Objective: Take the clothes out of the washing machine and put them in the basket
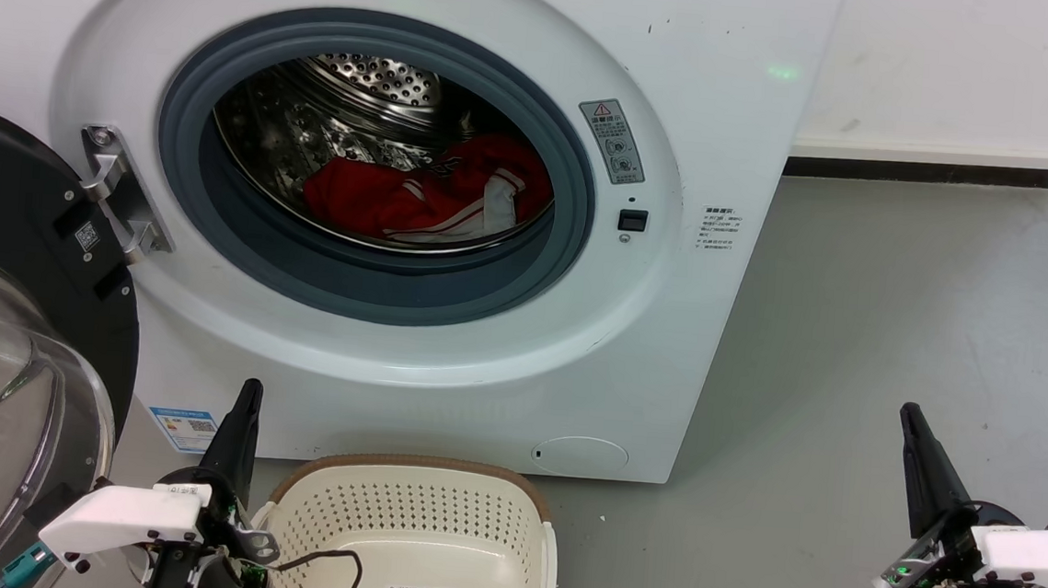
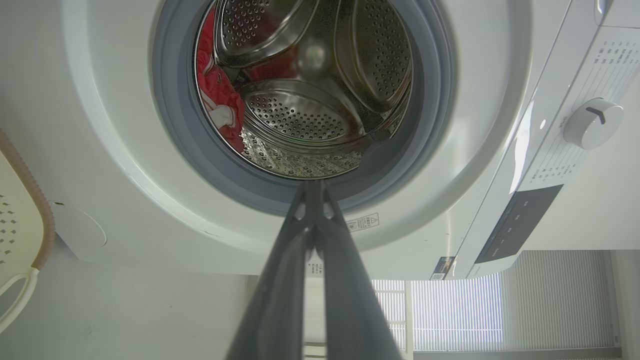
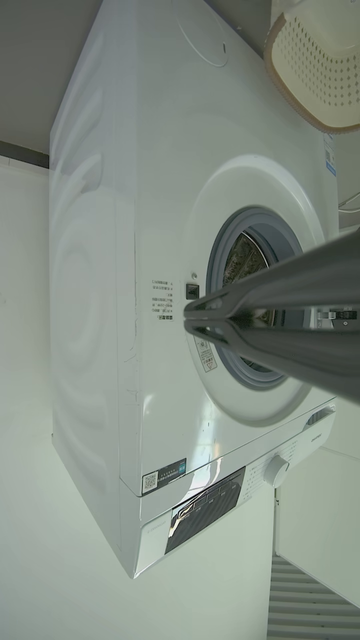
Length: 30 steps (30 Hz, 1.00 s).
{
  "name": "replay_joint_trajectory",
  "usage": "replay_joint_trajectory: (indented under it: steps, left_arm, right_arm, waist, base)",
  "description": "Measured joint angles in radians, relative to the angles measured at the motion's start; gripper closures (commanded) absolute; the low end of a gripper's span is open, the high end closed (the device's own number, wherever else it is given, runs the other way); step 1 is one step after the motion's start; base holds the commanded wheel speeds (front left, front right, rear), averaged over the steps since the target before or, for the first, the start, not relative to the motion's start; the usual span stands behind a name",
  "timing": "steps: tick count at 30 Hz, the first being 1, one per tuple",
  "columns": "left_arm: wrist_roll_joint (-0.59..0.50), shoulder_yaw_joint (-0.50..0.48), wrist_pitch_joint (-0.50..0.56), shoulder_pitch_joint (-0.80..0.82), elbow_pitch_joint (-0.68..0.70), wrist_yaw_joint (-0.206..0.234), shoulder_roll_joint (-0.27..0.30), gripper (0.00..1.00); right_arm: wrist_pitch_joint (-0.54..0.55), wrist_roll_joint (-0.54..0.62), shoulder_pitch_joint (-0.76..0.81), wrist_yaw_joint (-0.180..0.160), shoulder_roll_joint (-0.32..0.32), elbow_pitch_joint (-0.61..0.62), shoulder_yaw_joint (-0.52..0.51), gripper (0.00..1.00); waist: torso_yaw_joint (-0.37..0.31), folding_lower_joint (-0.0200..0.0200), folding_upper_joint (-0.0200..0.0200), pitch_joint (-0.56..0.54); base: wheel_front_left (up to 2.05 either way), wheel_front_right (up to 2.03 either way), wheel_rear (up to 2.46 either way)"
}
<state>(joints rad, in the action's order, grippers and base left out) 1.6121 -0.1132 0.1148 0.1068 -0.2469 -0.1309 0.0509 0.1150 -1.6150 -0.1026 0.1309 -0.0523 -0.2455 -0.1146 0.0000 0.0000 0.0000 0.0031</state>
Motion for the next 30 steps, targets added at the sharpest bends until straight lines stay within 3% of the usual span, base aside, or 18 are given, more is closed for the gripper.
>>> replay_joint_trajectory:
  steps: [19,20,21,22,23,24,30]
  left_arm:
    - [0.0,0.0,0.0,0.0,0.0,0.0,0.0,1.0]
    - [0.0,0.001,0.0,-0.001,-0.004,0.0,0.0,0.0]
    - [0.0,0.002,-0.001,-0.007,-0.012,0.0,-0.001,0.0]
    - [0.0,0.002,-0.001,-0.015,-0.021,0.0,-0.002,1.0]
    - [0.0,0.003,-0.001,-0.025,-0.029,0.0,-0.003,1.0]
    - [0.0,0.004,-0.001,-0.034,-0.038,0.0,-0.004,0.0]
    - [-0.048,0.003,-0.028,-0.047,-0.023,0.001,-0.006,0.0]
  right_arm:
    - [0.0,0.0,0.0,0.0,0.0,0.0,0.0,1.0]
    - [0.0,0.0,0.002,0.0,0.0,-0.003,0.0,0.0]
    - [0.0,0.0,0.007,0.0,0.001,-0.012,0.001,0.0]
    - [0.0,0.0,0.015,0.0,0.001,-0.021,0.001,1.0]
    - [0.0,0.0,0.024,0.0,0.001,-0.029,0.002,1.0]
    - [0.0,0.0,0.033,0.0,0.002,-0.038,0.002,0.0]
    - [-0.028,0.039,0.047,0.0,0.005,-0.04,0.003,0.0]
  waist:
    - [0.0,0.0,0.0,0.0]
    - [0.0,0.0,0.0,0.0]
    - [0.0,0.0,0.0,0.0]
    - [0.0,0.0,0.0,0.0]
    - [0.0,0.0,0.0,0.0]
    - [0.0,0.0,0.0,0.0]
    - [0.0,0.0,0.0,0.001]
  base:
    - [0.0,0.0,0.0]
    - [0.0,0.0,0.0]
    - [0.0,0.0,0.0]
    - [0.0,0.0,0.0]
    - [0.0,0.0,0.0]
    - [0.0,0.0,0.0]
    - [0.0,0.0,0.0]
